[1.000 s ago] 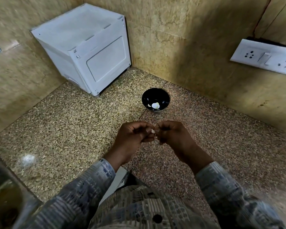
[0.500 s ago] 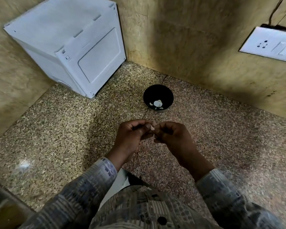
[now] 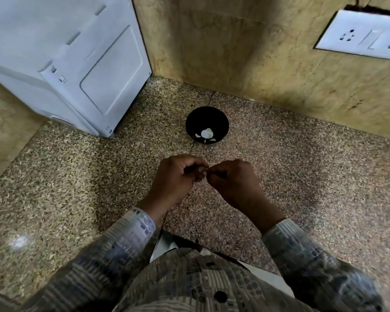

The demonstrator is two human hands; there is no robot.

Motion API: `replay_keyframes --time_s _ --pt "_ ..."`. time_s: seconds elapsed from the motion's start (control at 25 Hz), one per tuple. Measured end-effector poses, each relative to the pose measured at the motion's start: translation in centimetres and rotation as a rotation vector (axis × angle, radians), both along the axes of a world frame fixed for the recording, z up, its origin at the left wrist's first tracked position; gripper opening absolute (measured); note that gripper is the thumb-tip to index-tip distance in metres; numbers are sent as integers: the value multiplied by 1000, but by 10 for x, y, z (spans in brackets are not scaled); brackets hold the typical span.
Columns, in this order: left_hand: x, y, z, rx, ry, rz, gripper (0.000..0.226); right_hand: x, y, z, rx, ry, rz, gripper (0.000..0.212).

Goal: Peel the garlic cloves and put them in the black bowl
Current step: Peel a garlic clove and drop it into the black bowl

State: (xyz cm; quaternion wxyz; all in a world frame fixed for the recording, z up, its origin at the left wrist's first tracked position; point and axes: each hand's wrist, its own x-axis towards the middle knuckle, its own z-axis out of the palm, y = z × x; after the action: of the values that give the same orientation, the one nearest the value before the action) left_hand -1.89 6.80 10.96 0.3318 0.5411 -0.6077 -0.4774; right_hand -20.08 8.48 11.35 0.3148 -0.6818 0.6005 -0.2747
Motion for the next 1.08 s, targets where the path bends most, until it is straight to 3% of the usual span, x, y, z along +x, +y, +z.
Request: replay_keyframes --time_s 0.12,0.24,0.4,0.52,0.64,0.76,0.92,1.08 --pt "7 -1 0 -157 -79 -121 15 0 0 -3 -1 -37 -12 16" --pt "9 -2 -2 -64 59 -107 18 -1 1 -5 -1 -114 -34 17" --pt "3 -2 -4 92 219 -18 15 -1 4 -5 161 -303 -164 15" --pt "0 0 -4 206 390 53 13 1 7 -5 298 -535 -247 16" --pt "1 0 -3 249 430 90 13 3 9 -3 396 -693 -291 10" --pt "2 -2 -2 226 337 95 12 3 10 -1 392 -652 -306 8" --pt "1 -1 -2 152 125 14 14 2 7 1 304 -354 -239 5" --pt "-2 3 -4 203 162 28 20 2 3 3 270 -289 -219 10"
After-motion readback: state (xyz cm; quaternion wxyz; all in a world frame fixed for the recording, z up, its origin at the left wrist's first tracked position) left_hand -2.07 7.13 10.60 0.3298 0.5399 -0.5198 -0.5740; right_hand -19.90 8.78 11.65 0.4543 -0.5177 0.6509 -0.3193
